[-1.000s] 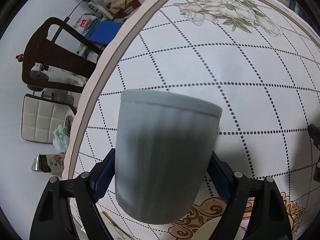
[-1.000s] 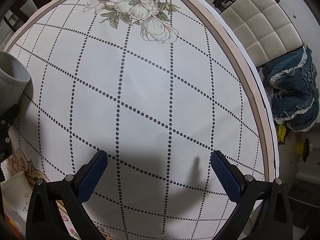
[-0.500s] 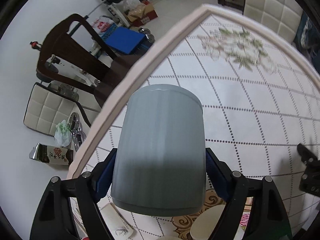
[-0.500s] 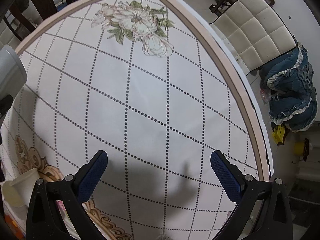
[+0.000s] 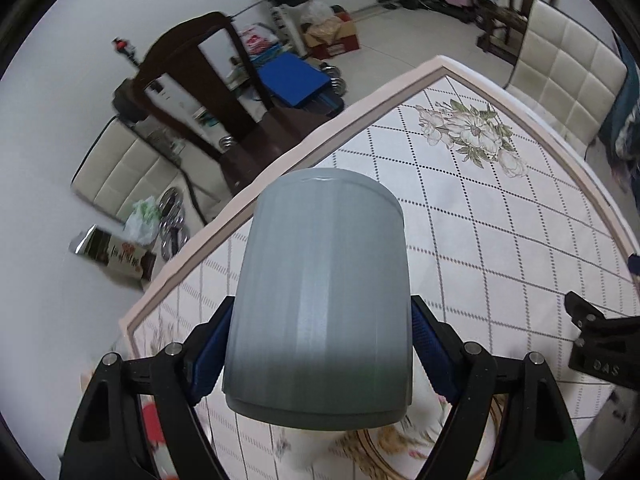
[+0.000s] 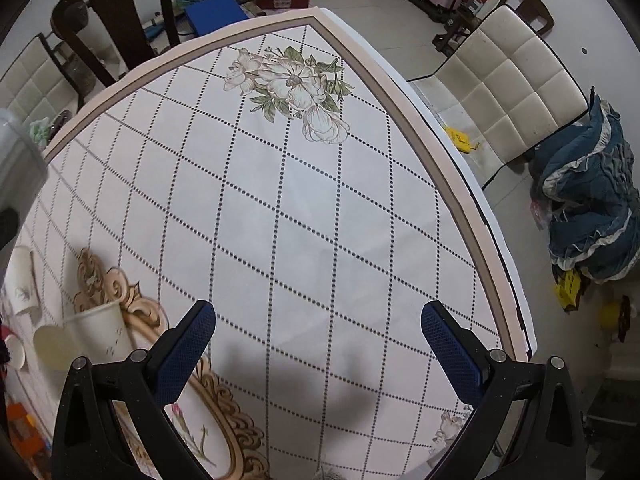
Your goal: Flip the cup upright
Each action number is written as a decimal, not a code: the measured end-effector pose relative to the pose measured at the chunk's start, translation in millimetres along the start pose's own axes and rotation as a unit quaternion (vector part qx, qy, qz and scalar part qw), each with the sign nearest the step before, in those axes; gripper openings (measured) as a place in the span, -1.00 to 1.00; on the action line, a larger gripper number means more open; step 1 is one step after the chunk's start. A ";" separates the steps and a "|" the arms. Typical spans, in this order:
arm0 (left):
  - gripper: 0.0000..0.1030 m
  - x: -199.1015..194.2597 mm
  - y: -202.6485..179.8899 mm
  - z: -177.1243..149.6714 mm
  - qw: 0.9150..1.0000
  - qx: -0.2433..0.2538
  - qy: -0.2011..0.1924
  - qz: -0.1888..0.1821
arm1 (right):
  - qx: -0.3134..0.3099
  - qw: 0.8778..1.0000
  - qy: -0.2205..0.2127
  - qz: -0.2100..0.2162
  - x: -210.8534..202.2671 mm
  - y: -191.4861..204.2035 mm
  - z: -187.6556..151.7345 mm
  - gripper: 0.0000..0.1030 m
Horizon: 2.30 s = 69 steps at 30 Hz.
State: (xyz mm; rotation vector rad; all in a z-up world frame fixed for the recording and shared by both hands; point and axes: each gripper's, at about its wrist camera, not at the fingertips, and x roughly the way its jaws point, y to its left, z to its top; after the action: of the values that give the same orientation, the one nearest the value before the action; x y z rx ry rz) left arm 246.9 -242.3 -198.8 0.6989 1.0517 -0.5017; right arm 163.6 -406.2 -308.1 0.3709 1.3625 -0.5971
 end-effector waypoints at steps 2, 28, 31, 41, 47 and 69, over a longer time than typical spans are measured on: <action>0.57 -18.1 4.6 -16.7 1.000 -0.027 0.002 0.000 | -0.003 1.000 0.001 0.011 -4.3 -7.7 -7.5 1.00; 0.57 29.2 -10.3 -264.4 0.903 -0.403 0.146 -0.029 | -0.121 0.992 0.034 -0.010 38.4 3.8 -101.9 1.00; 0.57 37.5 -20.8 -271.6 0.904 -0.400 0.145 -0.037 | -0.117 0.993 0.028 -0.015 37.0 5.0 -107.8 1.00; 0.58 47.1 -41.0 -280.8 0.914 -0.367 0.159 -0.063 | -0.113 0.993 0.019 -0.021 24.9 10.4 -122.2 1.00; 0.73 54.0 -50.0 -288.9 0.919 -0.342 0.181 -0.077 | -0.108 0.994 0.014 -0.021 19.6 9.8 -121.2 1.00; 0.93 -7.7 -50.0 -274.9 0.929 -0.334 0.142 -0.071 | -0.087 0.996 0.017 -0.006 15.2 2.7 -128.1 1.00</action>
State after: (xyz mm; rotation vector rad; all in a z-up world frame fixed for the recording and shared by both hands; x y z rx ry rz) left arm 43.2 -75.9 -293.2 0.0852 1.4512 -0.1371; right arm 64.5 -333.2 -346.8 0.2326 1.4381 -0.4798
